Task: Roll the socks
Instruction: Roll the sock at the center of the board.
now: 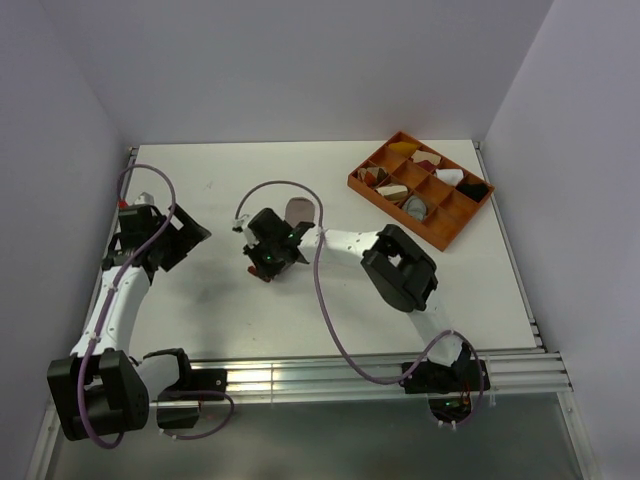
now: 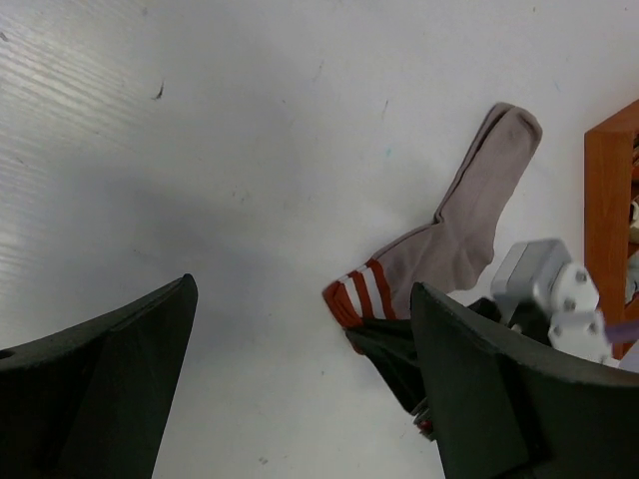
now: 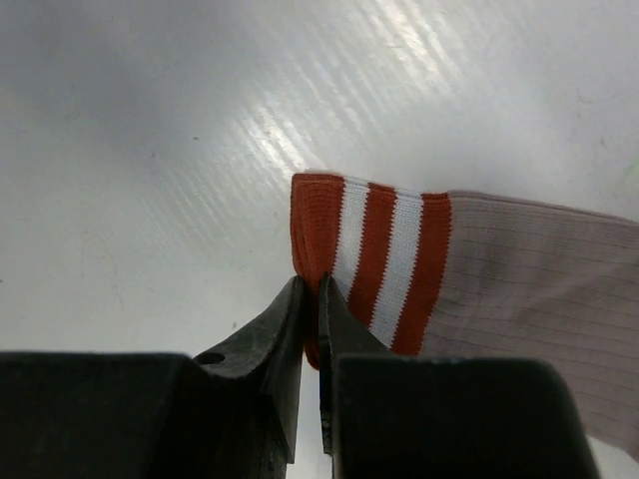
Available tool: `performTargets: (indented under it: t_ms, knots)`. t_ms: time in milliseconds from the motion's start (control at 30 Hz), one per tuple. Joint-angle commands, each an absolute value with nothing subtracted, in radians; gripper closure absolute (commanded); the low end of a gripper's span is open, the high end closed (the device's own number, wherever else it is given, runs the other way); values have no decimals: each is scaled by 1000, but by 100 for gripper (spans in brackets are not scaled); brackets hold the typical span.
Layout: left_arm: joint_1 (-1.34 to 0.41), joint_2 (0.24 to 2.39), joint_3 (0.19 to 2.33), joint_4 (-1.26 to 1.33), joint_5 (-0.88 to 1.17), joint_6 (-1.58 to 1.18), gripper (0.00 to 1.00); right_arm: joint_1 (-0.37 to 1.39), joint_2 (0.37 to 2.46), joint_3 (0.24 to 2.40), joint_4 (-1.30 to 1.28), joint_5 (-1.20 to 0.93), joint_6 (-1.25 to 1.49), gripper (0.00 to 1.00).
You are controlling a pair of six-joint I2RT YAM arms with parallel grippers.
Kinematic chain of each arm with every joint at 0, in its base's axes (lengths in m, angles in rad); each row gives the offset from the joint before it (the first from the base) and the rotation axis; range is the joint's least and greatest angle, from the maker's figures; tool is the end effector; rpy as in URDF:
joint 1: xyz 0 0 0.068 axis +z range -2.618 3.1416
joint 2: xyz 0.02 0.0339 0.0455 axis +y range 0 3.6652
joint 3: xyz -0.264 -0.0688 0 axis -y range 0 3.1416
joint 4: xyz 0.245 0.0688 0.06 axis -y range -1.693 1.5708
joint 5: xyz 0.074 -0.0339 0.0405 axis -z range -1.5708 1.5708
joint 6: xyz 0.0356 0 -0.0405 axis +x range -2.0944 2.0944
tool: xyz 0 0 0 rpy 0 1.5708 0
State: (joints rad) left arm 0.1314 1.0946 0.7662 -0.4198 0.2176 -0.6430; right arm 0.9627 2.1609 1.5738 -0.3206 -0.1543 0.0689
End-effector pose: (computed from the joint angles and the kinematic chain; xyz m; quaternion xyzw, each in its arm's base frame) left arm 0.2290 0.0225 0.2519 -0.3039 0.8601 -0.1969 0.3593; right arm 0.2648 0.3900 0.1610 -0.4300 0.8393 0.2235 0.2464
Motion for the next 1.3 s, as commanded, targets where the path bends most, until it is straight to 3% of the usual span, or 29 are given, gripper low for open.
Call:
performTargets:
  t_ms: [0, 133, 433, 967, 1067, 1267]
  knots:
    - [106, 1075, 744, -384, 258, -658, 7, 885, 2152, 1542, -275, -394, 178, 100]
    - [36, 1071, 697, -351, 250, -707, 8, 807, 2169, 1493, -184, -627, 279, 100]
    - [-121, 1103, 631, -270, 196, -822, 9, 696, 2209, 1413, 54, -850, 538, 100]
    - [-224, 1215, 489, -9, 140, -1052, 29, 652, 2267, 1336, 136, -848, 722, 100]
    - [-239, 1241, 471, 64, 124, -1084, 38, 649, 2267, 1322, 152, -844, 733, 100]
    - [-287, 1299, 486, 135, 78, -1089, 42, 646, 2273, 1315, 178, -856, 749, 100]
